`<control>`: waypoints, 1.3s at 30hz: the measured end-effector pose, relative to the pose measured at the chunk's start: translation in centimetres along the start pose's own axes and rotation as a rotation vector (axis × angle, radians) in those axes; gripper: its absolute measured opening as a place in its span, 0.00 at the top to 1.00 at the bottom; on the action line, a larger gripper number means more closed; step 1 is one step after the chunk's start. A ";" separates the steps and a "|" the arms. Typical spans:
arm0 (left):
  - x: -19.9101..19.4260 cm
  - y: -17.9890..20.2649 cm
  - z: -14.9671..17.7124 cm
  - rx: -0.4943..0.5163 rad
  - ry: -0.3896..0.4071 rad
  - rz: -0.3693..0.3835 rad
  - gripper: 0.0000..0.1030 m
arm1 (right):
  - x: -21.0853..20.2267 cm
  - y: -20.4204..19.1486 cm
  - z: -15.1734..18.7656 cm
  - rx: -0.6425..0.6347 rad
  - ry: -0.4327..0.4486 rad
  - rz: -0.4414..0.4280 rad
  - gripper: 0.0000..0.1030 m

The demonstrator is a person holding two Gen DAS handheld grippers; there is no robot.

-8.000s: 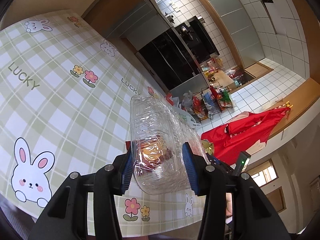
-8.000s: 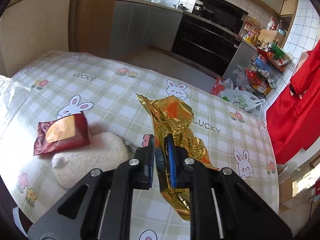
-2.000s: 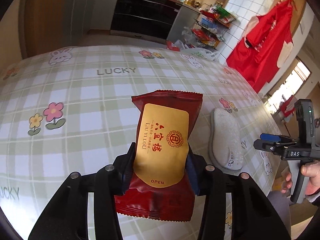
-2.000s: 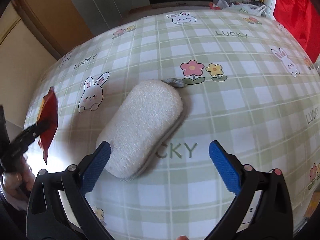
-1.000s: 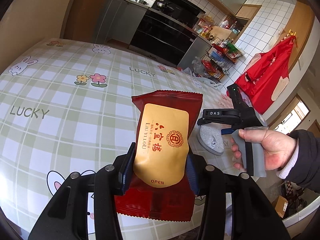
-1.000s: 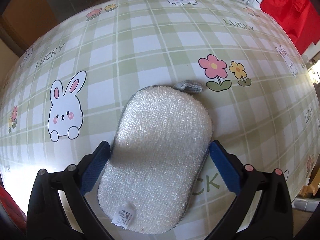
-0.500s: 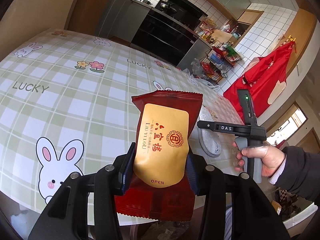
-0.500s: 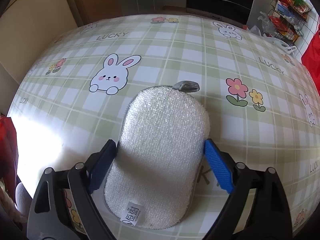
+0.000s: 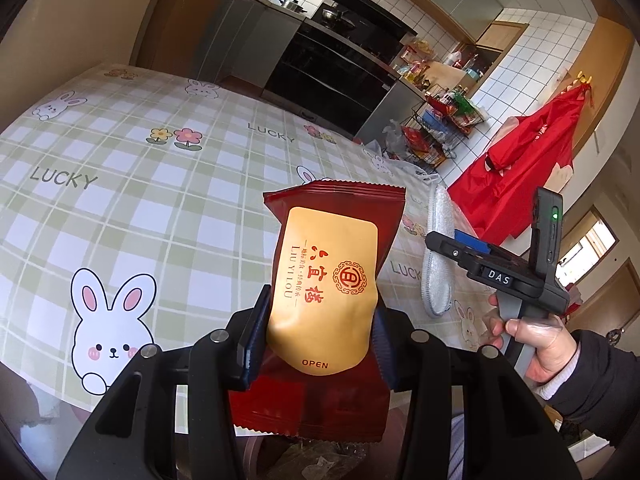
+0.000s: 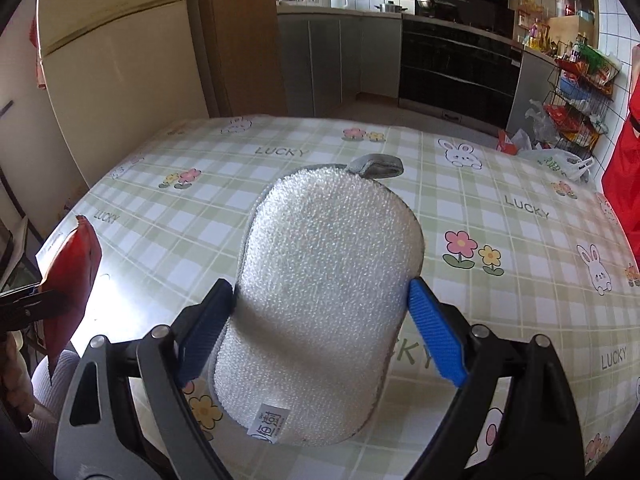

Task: Collect trash
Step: 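Carry the red packet and white sponge over the pink bin with both grippers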

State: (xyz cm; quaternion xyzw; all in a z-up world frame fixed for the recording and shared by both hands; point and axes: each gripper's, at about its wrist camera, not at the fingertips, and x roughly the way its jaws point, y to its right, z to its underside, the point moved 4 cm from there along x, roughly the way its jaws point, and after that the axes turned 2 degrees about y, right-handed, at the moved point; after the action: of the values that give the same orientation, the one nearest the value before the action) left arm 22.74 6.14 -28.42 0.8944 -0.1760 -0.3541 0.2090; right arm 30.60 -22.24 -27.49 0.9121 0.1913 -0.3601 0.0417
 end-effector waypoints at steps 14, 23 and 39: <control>-6.2 5.7 -0.6 0.072 0.067 -0.010 0.57 | -10.8 -1.4 1.3 0.013 0.156 -0.045 0.15; -11.5 9.2 1.0 0.116 0.114 0.000 0.57 | -17.5 -3.3 4.3 0.036 0.223 -0.068 0.15; -19.4 11.6 3.8 0.140 0.194 0.031 0.57 | -22.5 -8.8 9.0 0.035 0.211 -0.136 0.15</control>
State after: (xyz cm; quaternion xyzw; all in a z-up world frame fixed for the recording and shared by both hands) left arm 4.75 4.33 -14.28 0.9341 -0.1930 -0.2493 0.1678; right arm 6.44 -23.28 -18.45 0.9305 0.2499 -0.2672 -0.0190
